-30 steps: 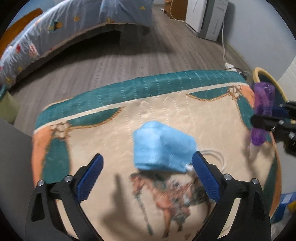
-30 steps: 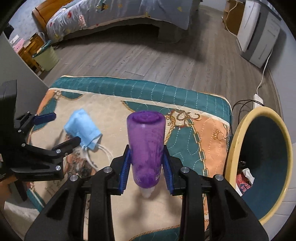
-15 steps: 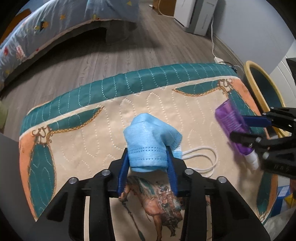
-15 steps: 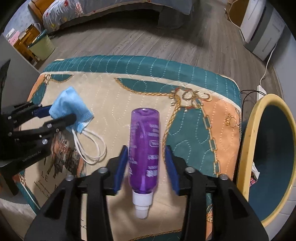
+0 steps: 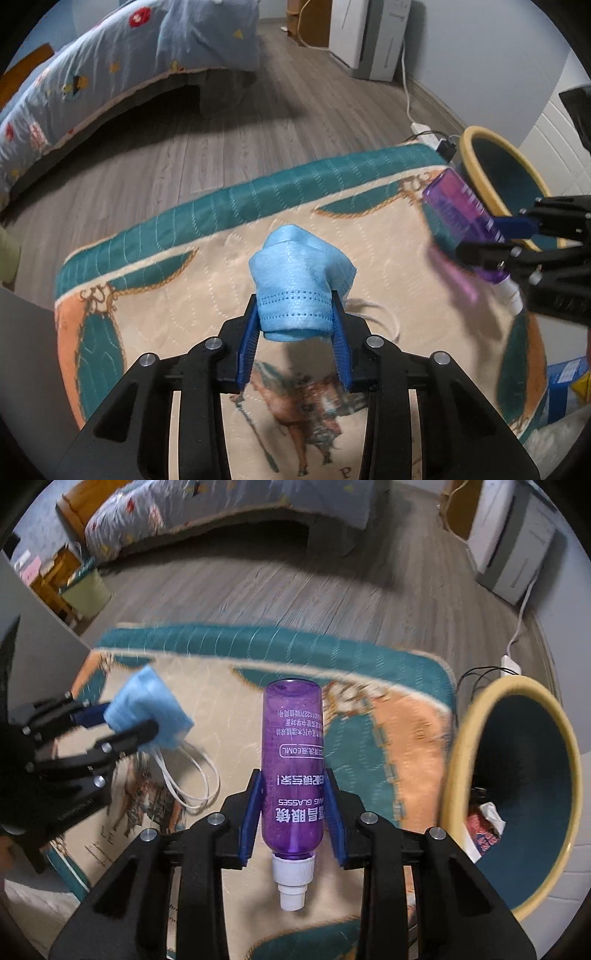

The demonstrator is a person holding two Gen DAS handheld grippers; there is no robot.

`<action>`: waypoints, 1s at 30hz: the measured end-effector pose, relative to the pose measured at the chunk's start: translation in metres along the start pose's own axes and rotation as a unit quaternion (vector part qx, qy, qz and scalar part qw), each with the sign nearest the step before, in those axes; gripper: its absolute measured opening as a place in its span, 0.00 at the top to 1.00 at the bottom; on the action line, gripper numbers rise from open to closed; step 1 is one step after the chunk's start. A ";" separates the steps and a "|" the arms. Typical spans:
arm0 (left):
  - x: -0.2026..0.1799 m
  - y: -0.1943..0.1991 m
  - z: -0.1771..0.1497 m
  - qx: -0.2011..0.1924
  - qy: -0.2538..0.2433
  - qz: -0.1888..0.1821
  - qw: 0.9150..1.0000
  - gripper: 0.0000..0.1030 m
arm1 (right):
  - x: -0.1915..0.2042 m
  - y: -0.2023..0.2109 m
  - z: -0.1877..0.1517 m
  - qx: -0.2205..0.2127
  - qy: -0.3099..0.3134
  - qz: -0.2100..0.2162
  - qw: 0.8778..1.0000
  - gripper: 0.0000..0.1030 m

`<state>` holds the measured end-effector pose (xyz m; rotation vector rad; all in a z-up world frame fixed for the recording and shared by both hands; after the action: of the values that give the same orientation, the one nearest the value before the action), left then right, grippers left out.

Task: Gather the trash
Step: 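Carry bottle and mask over the bin and open both tools to drop them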

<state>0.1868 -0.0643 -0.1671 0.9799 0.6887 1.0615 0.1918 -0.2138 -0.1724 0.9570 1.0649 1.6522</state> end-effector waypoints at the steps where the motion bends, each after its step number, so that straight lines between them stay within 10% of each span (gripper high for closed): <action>1: -0.005 0.004 0.003 -0.006 -0.006 0.000 1.000 0.64 | -0.006 0.008 0.000 -0.007 -0.005 0.000 1.000 0.69; 26: -0.220 0.023 0.068 -0.062 -0.131 -0.116 0.983 0.63 | -0.200 0.095 -0.058 -0.069 -0.178 -0.058 0.980 0.69; 30: -0.246 0.012 0.082 -0.071 -0.141 -0.097 0.983 0.29 | -0.221 0.092 -0.063 -0.079 -0.210 -0.043 0.973 0.63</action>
<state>0.1639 -0.3185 -0.1183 0.8983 0.4576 0.7704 0.1684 -0.4569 -0.1335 1.0774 0.6679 1.3599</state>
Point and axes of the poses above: each gripper's, at about its wrist camera, not at the fingertips, and y roughly against the way its jaws point, x to its left, z to its top, the point moved 4 cm from there along -y, roughly the way its jaws point, and after that the axes turned 2 degrees about x, right-handed, at the moved point
